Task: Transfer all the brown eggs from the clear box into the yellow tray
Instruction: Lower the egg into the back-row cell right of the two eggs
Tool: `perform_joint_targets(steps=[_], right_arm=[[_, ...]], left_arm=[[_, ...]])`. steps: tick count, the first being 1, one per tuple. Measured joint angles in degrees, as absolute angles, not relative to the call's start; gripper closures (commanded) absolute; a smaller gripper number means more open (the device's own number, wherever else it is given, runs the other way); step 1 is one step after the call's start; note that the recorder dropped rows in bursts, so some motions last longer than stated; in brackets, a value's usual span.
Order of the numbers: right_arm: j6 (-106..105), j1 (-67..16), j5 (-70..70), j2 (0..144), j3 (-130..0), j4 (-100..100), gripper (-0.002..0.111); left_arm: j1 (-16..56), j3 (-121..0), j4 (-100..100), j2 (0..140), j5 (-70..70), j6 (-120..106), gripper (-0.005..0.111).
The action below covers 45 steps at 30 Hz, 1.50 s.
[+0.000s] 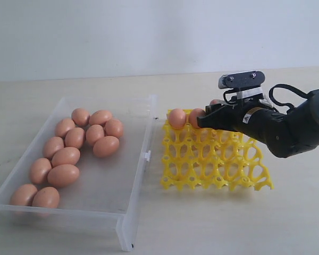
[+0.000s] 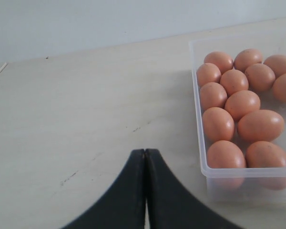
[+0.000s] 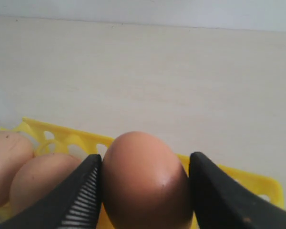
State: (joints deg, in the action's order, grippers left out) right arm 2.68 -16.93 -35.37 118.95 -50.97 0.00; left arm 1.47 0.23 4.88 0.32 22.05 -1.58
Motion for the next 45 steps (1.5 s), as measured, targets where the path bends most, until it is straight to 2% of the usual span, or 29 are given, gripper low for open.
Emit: perform_joint_targets(steps=[22, 35, 40, 45], right_arm=[[4.3, -16.6, -33.1, 119.0, -52.4, 0.0, 0.108], [4.4, -16.6, -32.9, 119.0, -52.4, 0.0, 0.07], [4.4, -16.6, -32.9, 119.0, -52.4, 0.0, 0.064], [4.4, -16.6, -32.9, 119.0, -52.4, 0.0, 0.064]], left_arm=[[1.5, 0.2, 4.9, 0.3, 22.0, -1.6, 0.107], [1.5, 0.2, 4.9, 0.3, 22.0, -1.6, 0.107], [1.5, 0.2, 4.9, 0.3, 22.0, -1.6, 0.107], [1.5, 0.2, 4.9, 0.3, 22.0, -1.6, 0.107]])
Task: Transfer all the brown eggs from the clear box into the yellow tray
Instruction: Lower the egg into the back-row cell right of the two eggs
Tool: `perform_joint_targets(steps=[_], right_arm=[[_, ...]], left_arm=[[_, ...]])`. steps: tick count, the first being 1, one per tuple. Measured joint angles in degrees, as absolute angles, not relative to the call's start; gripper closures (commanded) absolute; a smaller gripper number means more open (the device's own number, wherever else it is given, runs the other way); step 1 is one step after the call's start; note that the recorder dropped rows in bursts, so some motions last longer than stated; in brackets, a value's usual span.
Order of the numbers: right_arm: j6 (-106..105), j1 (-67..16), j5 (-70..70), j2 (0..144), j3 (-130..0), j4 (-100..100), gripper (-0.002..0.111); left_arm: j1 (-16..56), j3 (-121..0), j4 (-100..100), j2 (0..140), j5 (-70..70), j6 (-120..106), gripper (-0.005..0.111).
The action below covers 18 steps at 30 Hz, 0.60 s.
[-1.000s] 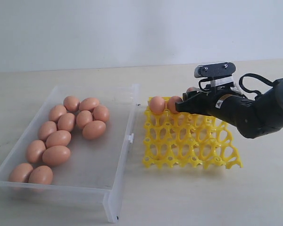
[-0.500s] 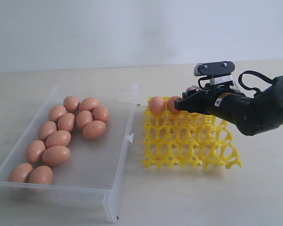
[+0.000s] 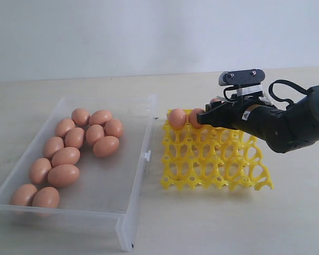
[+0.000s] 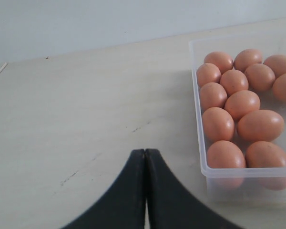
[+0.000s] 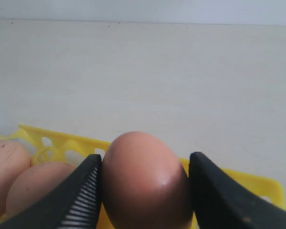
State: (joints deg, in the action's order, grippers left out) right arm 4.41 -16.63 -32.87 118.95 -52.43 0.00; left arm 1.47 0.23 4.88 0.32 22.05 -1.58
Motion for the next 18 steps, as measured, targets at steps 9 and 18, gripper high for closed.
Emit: perform_joint_targets(steps=[9, 18], right_arm=[[4.4, -16.6, -32.8, 119.0, -52.4, 0.4, 0.053], [4.5, -16.5, -32.3, 119.0, -52.4, 0.6, 0.043]], left_arm=[[1.5, 0.2, 4.9, 0.3, 22.0, -1.6, 0.107], [1.5, 0.2, 4.9, 0.3, 22.0, -1.6, 0.107]])
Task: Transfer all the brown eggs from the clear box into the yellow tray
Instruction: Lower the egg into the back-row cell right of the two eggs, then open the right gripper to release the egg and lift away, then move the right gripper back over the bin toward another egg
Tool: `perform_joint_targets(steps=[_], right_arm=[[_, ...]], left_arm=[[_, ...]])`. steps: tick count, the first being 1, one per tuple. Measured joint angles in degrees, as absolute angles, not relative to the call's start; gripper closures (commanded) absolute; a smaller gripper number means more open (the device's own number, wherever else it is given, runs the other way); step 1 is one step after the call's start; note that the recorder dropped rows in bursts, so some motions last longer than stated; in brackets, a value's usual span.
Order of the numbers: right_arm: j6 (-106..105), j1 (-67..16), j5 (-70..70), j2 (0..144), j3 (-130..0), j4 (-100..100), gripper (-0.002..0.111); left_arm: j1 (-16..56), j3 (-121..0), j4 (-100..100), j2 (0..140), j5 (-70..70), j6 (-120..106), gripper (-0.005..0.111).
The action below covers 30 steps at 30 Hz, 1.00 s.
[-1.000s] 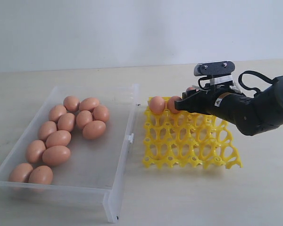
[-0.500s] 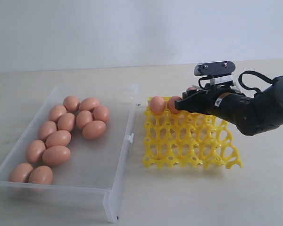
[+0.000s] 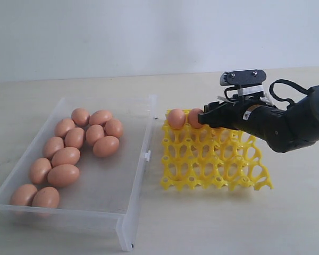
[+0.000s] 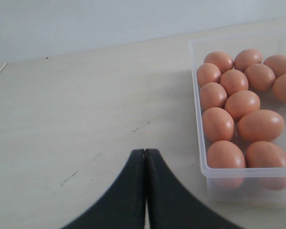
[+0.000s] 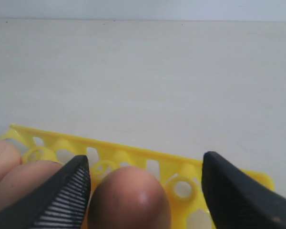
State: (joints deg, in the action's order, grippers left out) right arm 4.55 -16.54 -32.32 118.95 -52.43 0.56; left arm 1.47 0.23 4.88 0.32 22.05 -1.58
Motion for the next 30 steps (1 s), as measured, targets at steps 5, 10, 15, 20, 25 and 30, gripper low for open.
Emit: perform_joint_targets(steps=[5, 10, 15, 20, 25, 30], right_arm=[[4.5, -16.5, -31.6, 119.0, -52.4, 0.7, 0.043], [4.5, -16.5, -29.9, 117.7, -52.5, 0.7, 0.043], [4.5, -16.5, -28.2, 113.6, -52.5, 1.4, 0.043], [4.5, -16.5, -21.5, 107.4, -53.2, 1.8, 0.051], [4.3, -17.6, -3.8, 101.0, -56.8, 4.1, 0.093], [-7.8, -23.5, 13.6, 95.7, -62.8, 5.4, 0.108]], left_arm=[[1.5, 0.2, 4.9, 0.3, 22.0, -1.6, 0.107], [1.5, 0.2, 4.9, 0.3, 22.0, -1.6, 0.107], [1.5, 0.2, 4.9, 0.3, 22.0, -1.6, 0.107], [1.5, 0.2, 4.9, 0.3, 22.0, -1.6, 0.107], [1.5, 0.2, 4.9, 0.3, 22.0, -1.6, 0.107], [1.5, 0.2, 4.9, 0.3, 22.0, -1.6, 0.107]])
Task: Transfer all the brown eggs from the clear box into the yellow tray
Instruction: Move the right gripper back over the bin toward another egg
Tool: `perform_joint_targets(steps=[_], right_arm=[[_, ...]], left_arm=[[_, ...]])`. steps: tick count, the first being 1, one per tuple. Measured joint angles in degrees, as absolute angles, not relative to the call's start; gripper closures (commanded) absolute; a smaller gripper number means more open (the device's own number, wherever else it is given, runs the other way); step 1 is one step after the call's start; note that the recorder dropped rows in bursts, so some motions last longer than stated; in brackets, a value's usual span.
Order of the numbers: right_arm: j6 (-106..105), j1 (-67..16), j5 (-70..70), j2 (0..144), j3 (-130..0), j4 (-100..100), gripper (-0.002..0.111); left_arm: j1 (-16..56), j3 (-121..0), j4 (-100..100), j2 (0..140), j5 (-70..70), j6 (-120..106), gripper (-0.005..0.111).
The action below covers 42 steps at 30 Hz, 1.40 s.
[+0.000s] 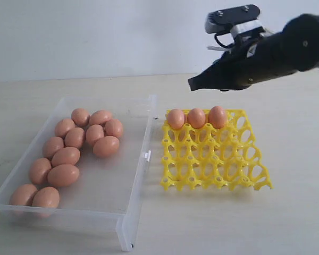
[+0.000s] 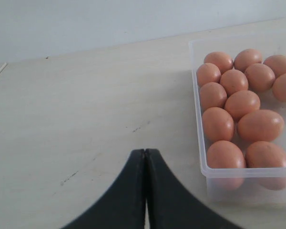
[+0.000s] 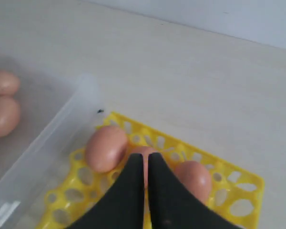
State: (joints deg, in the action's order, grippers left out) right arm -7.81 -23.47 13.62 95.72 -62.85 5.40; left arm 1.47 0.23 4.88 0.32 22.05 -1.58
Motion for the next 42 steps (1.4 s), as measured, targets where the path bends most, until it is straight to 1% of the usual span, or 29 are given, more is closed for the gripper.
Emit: perform_joint_targets(steps=[5, 9, 12, 15, 19, 22, 24, 27, 28, 29, 33, 42], right_arm=[[-15.4, -31.5, 24.6, 94.6, -70.3, 11.4, 0.108], [-18.2, -39.1, 31.7, 97.3, -77.1, 15.7, 0.108], [-18.8, -43.3, 41.1, 102.9, -85.4, 16.8, 0.106], [-19.2, -46.0, 52.6, 110.2, -94.6, 17.0, 0.101], [-18.5, -48.6, 61.5, 120.3, -106.1, 17.2, 0.095], [-15.8, -49.9, 64.1, 125.8, -112.6, 17.2, 0.089], [-13.7, -50.4, 65.4, 129.0, -116.6, 17.3, 0.077], [-10.8, -50.6, 66.7, 132.5, -120.9, 18.1, 0.056], [-10.1, -50.6, 66.7, 133.5, -122.1, 18.4, 0.052], [-8.9, -50.6, 66.7, 134.6, -123.1, 18.5, 0.051], [-5.7, -50.6, 65.0, 137.5, -124.7, 18.7, 0.054], [-5.3, -50.6, 59.8, 139.7, -125.3, 18.6, 0.054]], left_arm=[[1.5, 0.2, 4.9, 0.3, 22.0, -1.6, 0.107], [1.5, 0.2, 4.9, 0.3, 22.0, -1.6, 0.107], [1.5, 0.2, 4.9, 0.3, 22.0, -1.6, 0.107], [1.5, 0.2, 4.9, 0.3, 22.0, -1.6, 0.107], [1.5, 0.2, 4.9, 0.3, 22.0, -1.6, 0.107], [1.5, 0.2, 4.9, 0.3, 22.0, -1.6, 0.107], [1.5, 0.2, 4.9, 0.3, 22.0, -1.6, 0.107], [1.5, 0.2, 4.9, 0.3, 22.0, -1.6, 0.107], [1.5, 0.2, 4.9, 0.3, 22.0, -1.6, 0.107], [1.5, 0.2, 4.9, 0.3, 22.0, -1.6, 0.107], [1.5, 0.2, 4.9, 0.3, 22.0, -1.6, 0.107], [1.5, 0.2, 4.9, 0.3, 22.0, -1.6, 0.107]])
